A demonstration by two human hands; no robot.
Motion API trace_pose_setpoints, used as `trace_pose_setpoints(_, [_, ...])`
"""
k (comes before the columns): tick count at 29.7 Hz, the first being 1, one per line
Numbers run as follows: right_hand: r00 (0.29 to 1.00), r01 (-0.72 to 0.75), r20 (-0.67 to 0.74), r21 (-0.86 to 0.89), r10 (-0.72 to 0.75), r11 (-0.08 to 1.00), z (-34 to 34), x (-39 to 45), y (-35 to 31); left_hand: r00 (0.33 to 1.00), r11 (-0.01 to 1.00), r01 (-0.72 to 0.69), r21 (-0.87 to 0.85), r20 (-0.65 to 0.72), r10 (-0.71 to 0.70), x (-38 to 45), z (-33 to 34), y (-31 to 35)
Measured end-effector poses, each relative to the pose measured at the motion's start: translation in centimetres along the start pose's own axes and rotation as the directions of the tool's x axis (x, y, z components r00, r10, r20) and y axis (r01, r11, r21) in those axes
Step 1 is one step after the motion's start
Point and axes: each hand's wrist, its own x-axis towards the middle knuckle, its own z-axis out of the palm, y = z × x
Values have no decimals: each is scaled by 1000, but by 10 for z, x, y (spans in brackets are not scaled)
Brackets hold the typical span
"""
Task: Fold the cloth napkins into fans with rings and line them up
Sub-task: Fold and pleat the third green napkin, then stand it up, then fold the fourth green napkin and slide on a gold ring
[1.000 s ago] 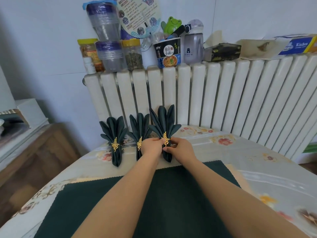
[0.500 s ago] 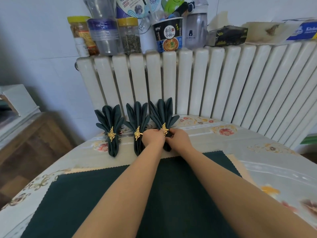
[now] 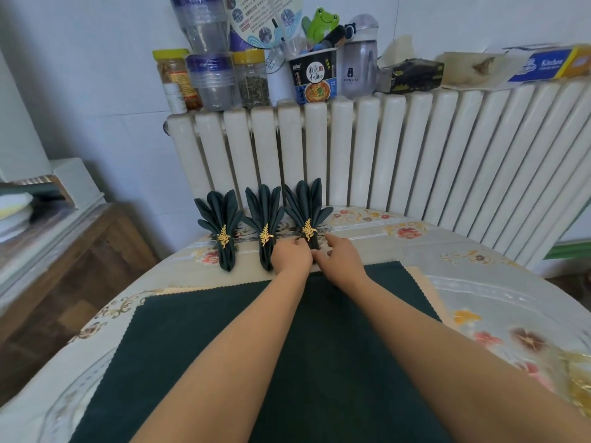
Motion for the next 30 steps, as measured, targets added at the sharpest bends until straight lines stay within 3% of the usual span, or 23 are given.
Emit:
trace_pose_setpoints(8, [999, 42, -33, 45, -41, 998, -28, -84, -23, 999, 998, -13, -61, 39, 15, -96, -53, -7])
trace_pose_setpoints(18, [992, 123, -25, 73, -121, 990, -50, -208, -36, 995, 966, 27, -257, 101, -1, -207, -112, -40])
trace_pose_setpoints(23, [990, 141, -40, 89, -138, 986, -55, -260, -33, 993, 974, -31, -225, 107, 56, -253, -133, -57])
trace_pose_setpoints(30, [995, 103, -3, 94, -104, 990, -59, -361, -1, 967, 998, -15, -59, 252, 29, -339, -159, -127])
